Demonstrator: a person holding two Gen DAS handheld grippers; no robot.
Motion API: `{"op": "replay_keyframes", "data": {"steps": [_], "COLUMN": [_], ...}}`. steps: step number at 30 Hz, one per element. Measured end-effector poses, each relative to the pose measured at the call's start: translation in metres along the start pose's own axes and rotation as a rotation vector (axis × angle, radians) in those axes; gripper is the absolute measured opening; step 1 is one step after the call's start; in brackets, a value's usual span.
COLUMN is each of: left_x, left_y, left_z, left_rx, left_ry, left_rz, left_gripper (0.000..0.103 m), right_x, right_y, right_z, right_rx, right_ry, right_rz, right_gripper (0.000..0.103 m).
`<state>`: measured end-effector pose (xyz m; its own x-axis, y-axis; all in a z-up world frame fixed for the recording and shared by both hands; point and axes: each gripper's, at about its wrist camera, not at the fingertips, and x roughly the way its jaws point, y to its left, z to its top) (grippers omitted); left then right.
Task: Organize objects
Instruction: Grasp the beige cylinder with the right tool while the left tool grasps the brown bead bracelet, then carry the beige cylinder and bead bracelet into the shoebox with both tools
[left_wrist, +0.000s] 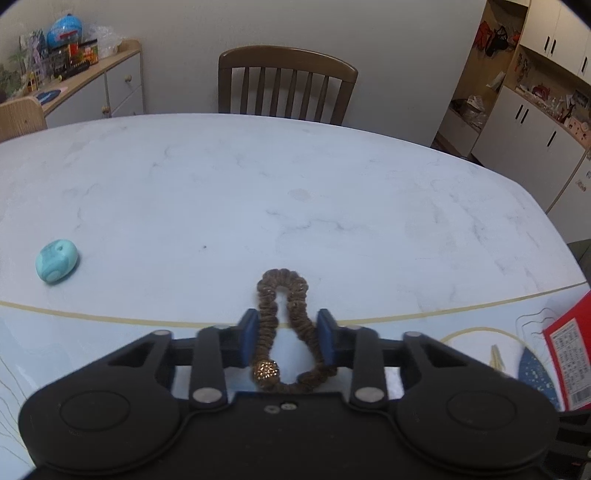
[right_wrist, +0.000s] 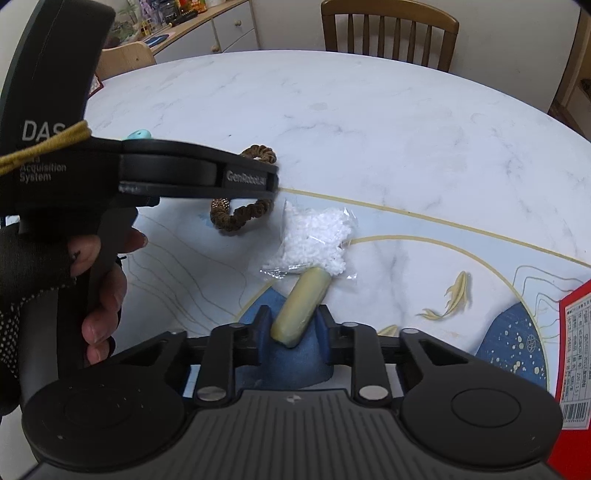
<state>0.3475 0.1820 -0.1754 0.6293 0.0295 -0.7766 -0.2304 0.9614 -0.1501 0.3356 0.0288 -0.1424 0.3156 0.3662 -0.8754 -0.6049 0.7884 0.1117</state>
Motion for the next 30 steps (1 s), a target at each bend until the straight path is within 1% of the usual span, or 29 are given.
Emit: {"op": "replay_keyframes", "data": {"steps": [3,5,9,11,20,25,30], "left_x": [-0.001,-0.004,-0.009,-0.013,-0.041,-0.068,-0.095], "left_y": [0.002,0.002,0.003,0.003,0.007,0.003,-0.009], "left_z": [0.0,-0.001,-0.005,-0.008,-0.028,-0.037,-0.04], "left_rx": [-0.017,-0.019,-0.028,-0.03,-0.065,-0.079,-0.067], "left_ry": [0.009,0.011,0.019,0.018,0.029,0.008,-0.021], "left_rz": [-0.002,-0.012,-0.023,-0.025,-0.05,-0.075,-0.101], "left_gripper": [0.023,0.014,0.009,0.005,0.004,0.004,0.004], "right_x": [-0.002,-0.005,-0.013,-0.019,-0.055,-0.079,-0.108], "right_y": [0.0,-0.002,-0.009,-0.011,-0.014,-0.019,-0.028], "right_z": [-0.003,-0.005,-0.01,-0.014,-0.033,-0.042,-0.051], "right_rx": [-0.006,0.003,0.041,0.048,0.089,0.105,0.128], "right_ry": [0.0,-0.001,-0.004,-0.008,-0.033,-0.061,-0.094], "right_rz": [-0.007,-0.01,0.007,0.016,0.057,0.077,0.098], "right_gripper": [0.02,0.017,0.015,0.015,0.015,0.015,0.015]}}
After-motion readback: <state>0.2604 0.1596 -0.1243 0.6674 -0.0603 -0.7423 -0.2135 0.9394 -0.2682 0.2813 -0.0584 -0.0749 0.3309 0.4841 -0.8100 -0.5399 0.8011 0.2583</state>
